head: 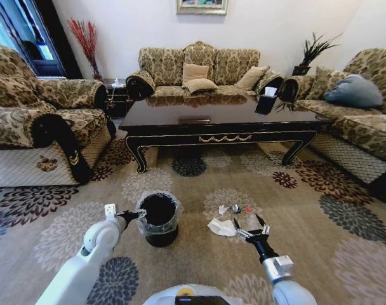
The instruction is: Move to the front of the table and pick up the trash from the floor, then place it into the trash bin.
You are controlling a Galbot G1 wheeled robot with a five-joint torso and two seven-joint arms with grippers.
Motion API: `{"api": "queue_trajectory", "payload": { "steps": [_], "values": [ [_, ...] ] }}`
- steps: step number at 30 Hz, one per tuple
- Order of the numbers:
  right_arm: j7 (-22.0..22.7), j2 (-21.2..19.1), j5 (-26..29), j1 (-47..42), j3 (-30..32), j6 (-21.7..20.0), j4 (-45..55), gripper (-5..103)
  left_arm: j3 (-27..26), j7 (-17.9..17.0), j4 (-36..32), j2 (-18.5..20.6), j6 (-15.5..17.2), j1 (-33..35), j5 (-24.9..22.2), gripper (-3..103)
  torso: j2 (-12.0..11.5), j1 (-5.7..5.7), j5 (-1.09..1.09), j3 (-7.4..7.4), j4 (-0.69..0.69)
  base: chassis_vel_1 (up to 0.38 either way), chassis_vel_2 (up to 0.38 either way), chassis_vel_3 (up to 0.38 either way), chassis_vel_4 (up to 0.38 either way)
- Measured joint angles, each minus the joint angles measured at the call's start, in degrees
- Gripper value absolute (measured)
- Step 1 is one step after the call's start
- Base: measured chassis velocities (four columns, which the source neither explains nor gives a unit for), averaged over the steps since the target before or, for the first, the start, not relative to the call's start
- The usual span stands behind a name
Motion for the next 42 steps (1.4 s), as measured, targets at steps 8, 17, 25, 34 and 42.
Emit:
{"api": "queue_trajectory", "payload": {
  "steps": [8,17,25,34,42],
  "values": [
    [0.1,0.3,-0.2,0.0,-0.5,0.0,-0.6,100,2.9,-2.4,3.5,0.5,-0.2,-4.2,-5.3,98,0.0,0.0,0.0,0.0,-0.02,0.0,0.0,0.0,0.0],
    [0.2,0.4,-0.3,-0.4,-0.2,0.2,-0.6,100,5.8,-3.6,7.0,0.5,-0.4,-7.2,-6.6,90,0.0,0.0,0.0,0.0,-0.02,0.0,0.0,0.0,0.0],
    [0.4,0.7,-0.3,-0.2,-0.5,0.2,-0.9,100,8.0,-3.1,11.1,0.4,-0.6,-9.4,-6.1,74,0.0,0.0,0.03,-0.01,-0.01,0.0,0.0,0.0,0.0],
    [0.7,0.7,-0.3,-0.1,-0.4,0.3,-1.4,100,7.7,-2.5,11.4,0.1,-0.7,-9.3,-6.1,41,0.0,0.0,0.01,-0.01,-0.02,0.0,0.0,0.0,0.0],
    [1.0,0.7,0.0,0.3,-1.0,0.1,-1.5,100,6.6,-2.4,9.9,0.2,-0.4,-7.8,-5.9,10,0.0,0.0,0.0,0.0,-0.04,0.0,0.0,0.0,0.0]
  ]
}}
